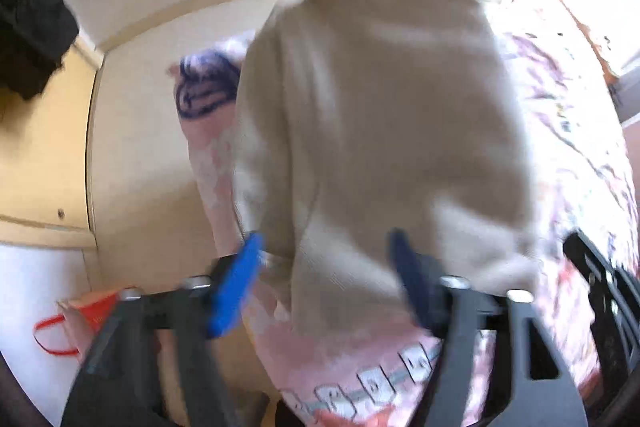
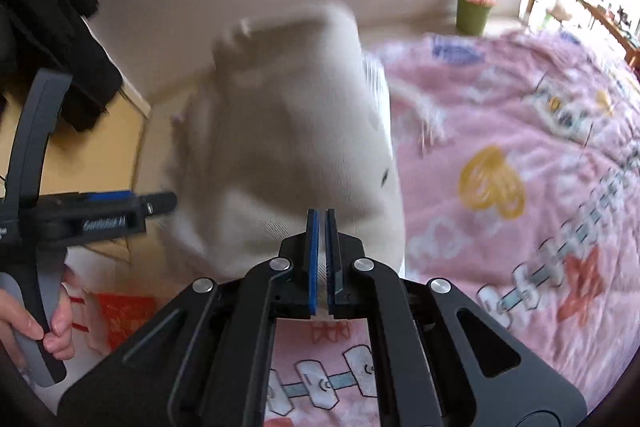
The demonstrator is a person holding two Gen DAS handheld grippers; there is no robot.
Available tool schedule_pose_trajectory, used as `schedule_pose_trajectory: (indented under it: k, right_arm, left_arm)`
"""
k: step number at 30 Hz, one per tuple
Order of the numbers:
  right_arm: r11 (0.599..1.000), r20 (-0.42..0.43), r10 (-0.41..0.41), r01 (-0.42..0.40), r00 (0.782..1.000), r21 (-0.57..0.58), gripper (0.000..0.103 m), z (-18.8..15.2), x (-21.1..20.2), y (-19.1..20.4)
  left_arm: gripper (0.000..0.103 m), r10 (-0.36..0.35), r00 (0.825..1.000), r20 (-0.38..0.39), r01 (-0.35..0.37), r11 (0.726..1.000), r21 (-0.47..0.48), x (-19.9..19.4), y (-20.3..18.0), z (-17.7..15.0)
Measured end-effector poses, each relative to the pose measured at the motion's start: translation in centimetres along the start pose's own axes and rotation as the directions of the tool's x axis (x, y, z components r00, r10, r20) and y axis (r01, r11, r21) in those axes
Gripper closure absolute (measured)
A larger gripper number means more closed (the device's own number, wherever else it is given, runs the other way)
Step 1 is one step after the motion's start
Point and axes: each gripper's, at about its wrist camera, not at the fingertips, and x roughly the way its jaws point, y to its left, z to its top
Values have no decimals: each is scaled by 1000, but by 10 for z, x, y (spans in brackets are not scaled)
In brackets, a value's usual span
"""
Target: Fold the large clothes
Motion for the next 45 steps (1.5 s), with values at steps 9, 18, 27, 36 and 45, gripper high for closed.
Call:
schedule_pose_trajectory:
  k: [9,18,27,36,45]
  right_arm:
    - [998,166,63,-67,984,13,6,37,-150,22]
    - [999,227,-42,41,973,9,6,60,-256,41]
    - [999,167,-36,33,985,20,6,52,-295,58]
    - [999,162,-32,26,986,35,6,37,-315,74]
    - [997,217,-73,65,973,44,6,34,-341,88]
  left_arm:
    - [8,9,985,171,-21,997,73,-185,-39,2]
    - [8,-79,965,248,71,997,42,-301,-36,-22]
    - [8,85,960,268,-111,990,82,-336,-33,-58]
    - [8,31,967,253,-53,995,81,-340,-31,-82]
    - [8,65,954,293,-101,989,109,-357,-37,-82]
